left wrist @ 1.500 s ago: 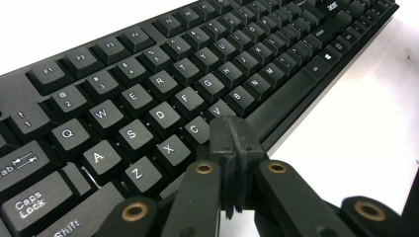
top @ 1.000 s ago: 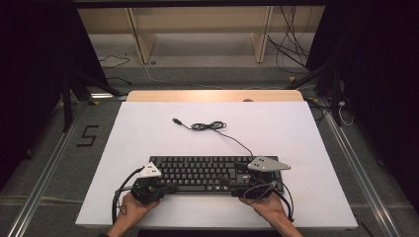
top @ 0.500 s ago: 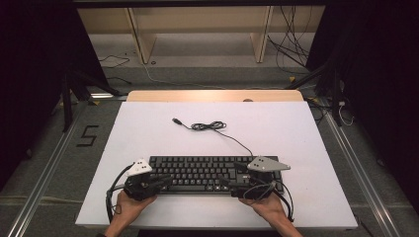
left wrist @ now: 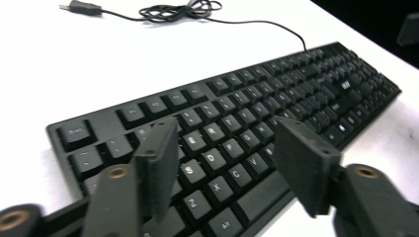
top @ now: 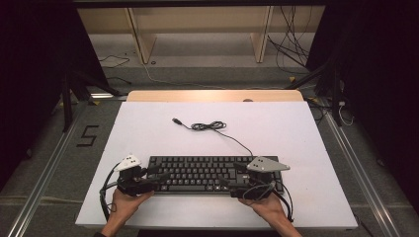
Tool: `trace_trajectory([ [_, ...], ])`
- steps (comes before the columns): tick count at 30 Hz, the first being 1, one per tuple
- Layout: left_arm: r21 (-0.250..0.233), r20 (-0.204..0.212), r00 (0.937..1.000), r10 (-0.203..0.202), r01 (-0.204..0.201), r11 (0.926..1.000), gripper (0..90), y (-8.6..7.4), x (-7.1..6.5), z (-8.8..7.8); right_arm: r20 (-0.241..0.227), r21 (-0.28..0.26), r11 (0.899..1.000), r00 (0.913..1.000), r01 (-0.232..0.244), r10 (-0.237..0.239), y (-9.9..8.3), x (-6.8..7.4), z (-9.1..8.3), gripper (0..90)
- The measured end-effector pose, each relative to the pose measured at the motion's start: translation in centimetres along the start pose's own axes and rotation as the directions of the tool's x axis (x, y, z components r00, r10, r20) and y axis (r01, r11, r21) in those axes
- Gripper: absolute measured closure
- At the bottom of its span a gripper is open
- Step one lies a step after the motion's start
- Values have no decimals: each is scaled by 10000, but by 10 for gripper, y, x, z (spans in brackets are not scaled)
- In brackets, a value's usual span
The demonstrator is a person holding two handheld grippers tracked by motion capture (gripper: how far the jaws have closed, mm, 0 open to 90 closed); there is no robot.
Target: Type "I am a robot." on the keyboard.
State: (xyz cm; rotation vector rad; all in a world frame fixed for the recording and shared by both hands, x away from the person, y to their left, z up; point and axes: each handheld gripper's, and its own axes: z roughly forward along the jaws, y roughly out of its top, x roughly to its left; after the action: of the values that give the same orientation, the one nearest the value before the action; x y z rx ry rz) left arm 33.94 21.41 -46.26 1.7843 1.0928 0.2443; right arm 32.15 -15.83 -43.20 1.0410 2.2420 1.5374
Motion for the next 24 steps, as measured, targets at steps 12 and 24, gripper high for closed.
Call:
trace_trajectory([
  [12, -730, -721, 9940, -820, 767, 9944, 364, 2, 17, -12, -14, -75, 10000, 10000, 39, -39, 0, 0, 0, 268],
  [24, -62, -892, 9947, -508, 504, 9987, 684, -1, 19, -6, -23, -67, 10000, 10000, 52, -52, 0, 1, 0, 266],
])
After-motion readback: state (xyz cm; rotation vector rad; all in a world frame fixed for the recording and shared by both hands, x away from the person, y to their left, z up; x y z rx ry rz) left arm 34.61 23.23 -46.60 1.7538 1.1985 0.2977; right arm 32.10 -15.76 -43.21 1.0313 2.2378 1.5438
